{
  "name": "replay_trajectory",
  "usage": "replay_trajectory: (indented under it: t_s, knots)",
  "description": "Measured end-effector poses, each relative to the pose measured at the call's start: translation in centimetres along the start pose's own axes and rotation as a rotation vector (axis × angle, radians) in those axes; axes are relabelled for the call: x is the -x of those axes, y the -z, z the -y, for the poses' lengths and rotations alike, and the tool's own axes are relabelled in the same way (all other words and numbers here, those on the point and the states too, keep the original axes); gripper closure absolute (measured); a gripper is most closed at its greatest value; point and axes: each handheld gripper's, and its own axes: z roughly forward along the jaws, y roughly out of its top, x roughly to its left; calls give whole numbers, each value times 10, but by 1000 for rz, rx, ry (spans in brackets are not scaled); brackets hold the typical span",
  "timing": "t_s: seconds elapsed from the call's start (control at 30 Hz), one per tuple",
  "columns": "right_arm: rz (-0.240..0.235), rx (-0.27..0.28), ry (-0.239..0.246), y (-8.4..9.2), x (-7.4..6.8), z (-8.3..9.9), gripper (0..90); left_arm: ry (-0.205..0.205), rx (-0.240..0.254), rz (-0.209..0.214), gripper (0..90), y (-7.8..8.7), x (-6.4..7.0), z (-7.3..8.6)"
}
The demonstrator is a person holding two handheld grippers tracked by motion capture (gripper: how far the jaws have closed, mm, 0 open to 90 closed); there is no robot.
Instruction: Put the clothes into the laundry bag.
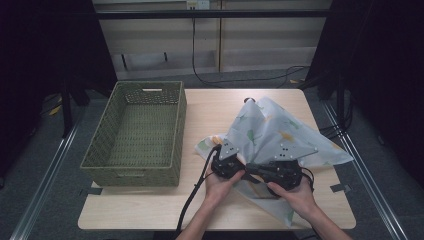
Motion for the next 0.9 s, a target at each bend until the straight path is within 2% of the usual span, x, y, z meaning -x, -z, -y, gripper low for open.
replay_trajectory:
  t_s: [0.13, 0.17, 0.23, 0.33, 0.4, 0.43, 0.53, 0.6, 0.67, 0.7, 0.8, 0.9]
  knots:
    - [-27, 68, 4, 9, -5, -15, 897, -24, 83, -49, 746, 10, 2, -21]
    - [-32, 78, 7, 11, -5, -17, 896, -23, 99, -42, 746, 14, 0, -29]
    - [-44, 115, 2, 15, -7, -25, 897, -34, 136, -78, 746, 23, 1, -42]
    - [-58, 163, 29, 21, -14, -39, 897, -119, 152, -137, 746, 39, 2, -64]
    - [-77, 200, 28, 23, -15, -48, 896, -132, 170, -171, 745, 47, 2, -72]
    - [-78, 208, 22, 21, -15, -49, 896, -139, 159, -175, 744, 50, -1, -73]
    - [-78, 188, 10, 13, -14, -46, 896, -145, 119, -174, 740, 44, -9, -62]
    - [-68, 143, -8, 4, -8, -37, 896, -145, 88, -142, 735, 32, -15, -46]
    - [-63, 103, -33, -3, -3, -27, 896, -176, 29, -158, 733, 21, -16, -31]
    - [-61, 88, -37, -5, -2, -23, 896, -186, 2, -142, 733, 15, -16, -23]
    - [-56, 30, -58, -13, 3, -7, 896, -180, -28, -101, 731, 3, -18, -9]
    - [-60, -4, -78, -16, 6, 8, 896, -189, -69, -84, 728, -6, -15, 2]
